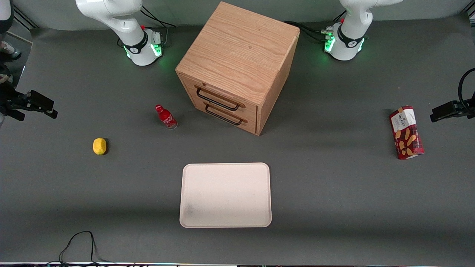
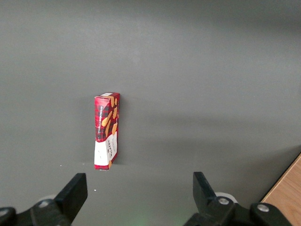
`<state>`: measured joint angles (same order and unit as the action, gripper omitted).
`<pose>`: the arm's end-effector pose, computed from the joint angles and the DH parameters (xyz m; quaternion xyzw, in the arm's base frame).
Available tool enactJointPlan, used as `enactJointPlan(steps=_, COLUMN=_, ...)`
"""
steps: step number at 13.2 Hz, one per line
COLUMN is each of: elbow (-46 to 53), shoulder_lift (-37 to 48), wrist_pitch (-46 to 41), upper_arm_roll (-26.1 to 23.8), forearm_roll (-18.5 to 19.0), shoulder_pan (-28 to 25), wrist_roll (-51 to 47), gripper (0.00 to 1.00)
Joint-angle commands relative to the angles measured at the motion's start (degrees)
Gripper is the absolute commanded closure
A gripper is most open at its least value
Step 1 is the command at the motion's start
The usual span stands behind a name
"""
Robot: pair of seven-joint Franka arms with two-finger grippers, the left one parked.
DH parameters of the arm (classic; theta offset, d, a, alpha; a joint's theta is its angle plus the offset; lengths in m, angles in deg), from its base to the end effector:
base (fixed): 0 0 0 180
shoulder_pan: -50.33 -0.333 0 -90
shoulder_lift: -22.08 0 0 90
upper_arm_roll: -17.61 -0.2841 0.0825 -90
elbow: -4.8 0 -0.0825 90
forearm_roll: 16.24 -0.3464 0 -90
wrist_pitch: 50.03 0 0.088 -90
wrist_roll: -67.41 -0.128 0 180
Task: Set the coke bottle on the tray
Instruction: 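Move the right gripper out from rest toward the red Coca-Cola bottle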
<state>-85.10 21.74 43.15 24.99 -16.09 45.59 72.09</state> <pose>0.5248 -0.0243 0.5744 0.9995 0.0178 0.0255 0.0033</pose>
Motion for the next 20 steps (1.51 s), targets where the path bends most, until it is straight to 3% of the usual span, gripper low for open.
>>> enactJointPlan(steps=1, elbow=1.7, shoulder_lift=-0.6, wrist_pitch=-1.4, upper_arm_roll=0.3, forearm_roll=0.7, shoulder_pan=-0.4, wrist_roll=1.2, gripper=0.0)
enactJointPlan(steps=11, elbow=1.3, shoulder_lift=-0.5, wrist_pitch=-2.9, upper_arm_roll=0.3, forearm_roll=0.6, shoulder_pan=-0.7, wrist_roll=1.0, gripper=0.0)
enactJointPlan(steps=14, elbow=1.0, shoulder_lift=-0.9, wrist_pitch=-2.6, upper_arm_roll=0.3, forearm_roll=0.3, shoulder_pan=-4.4, wrist_roll=-1.3, gripper=0.0)
enactJointPlan(steps=20, elbow=-2.0, shoulder_lift=-0.1, wrist_pitch=-0.1, upper_arm_roll=0.4, forearm_roll=0.0, shoulder_pan=-16.4, wrist_roll=-16.1, gripper=0.0)
